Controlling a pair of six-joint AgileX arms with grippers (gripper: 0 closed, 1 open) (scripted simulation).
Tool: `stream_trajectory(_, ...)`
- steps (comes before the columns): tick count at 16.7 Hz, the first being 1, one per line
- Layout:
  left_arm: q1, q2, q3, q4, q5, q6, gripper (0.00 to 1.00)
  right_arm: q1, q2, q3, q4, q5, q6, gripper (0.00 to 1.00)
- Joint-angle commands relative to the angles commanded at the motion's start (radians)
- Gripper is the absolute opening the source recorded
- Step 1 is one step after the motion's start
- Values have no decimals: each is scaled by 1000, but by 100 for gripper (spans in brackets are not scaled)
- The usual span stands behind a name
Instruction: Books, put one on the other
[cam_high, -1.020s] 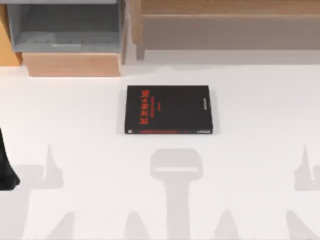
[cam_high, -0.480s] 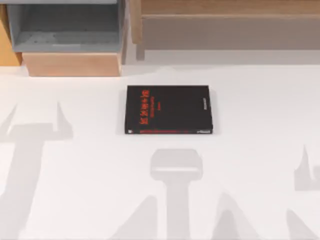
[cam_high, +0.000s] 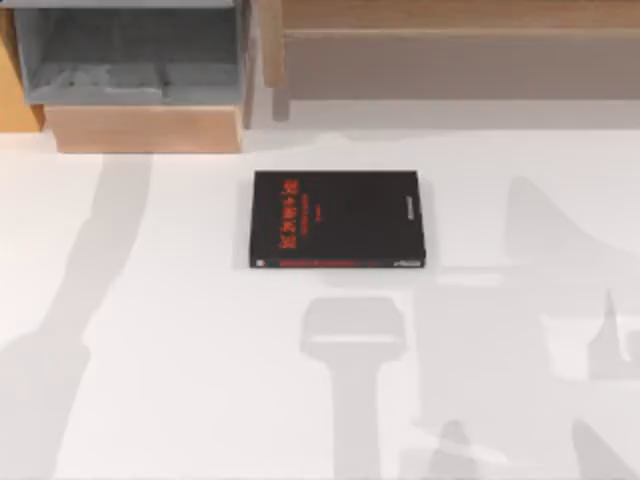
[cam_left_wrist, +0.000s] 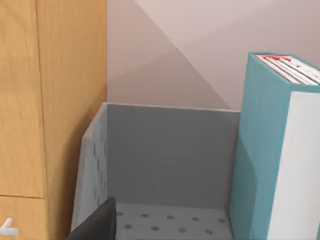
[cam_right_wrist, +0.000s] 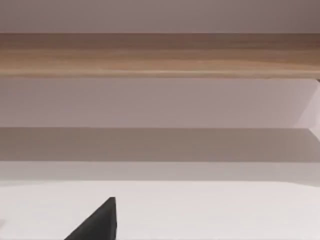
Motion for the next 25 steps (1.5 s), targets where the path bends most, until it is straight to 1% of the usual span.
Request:
stream_trajectory(4,-50,314,188,92,-26,4,100,0,0,0,0,0,0,100)
stream_trajectory(8,-77,479,288,138,-40,15,100,0,0,0,0,0,0,100)
stream_trajectory(15,-76,503,302,143,-42,17,100,0,0,0,0,0,0,100)
stream_trajectory(25,-66,606,451,100,-27,17,100,0,0,0,0,0,0,100)
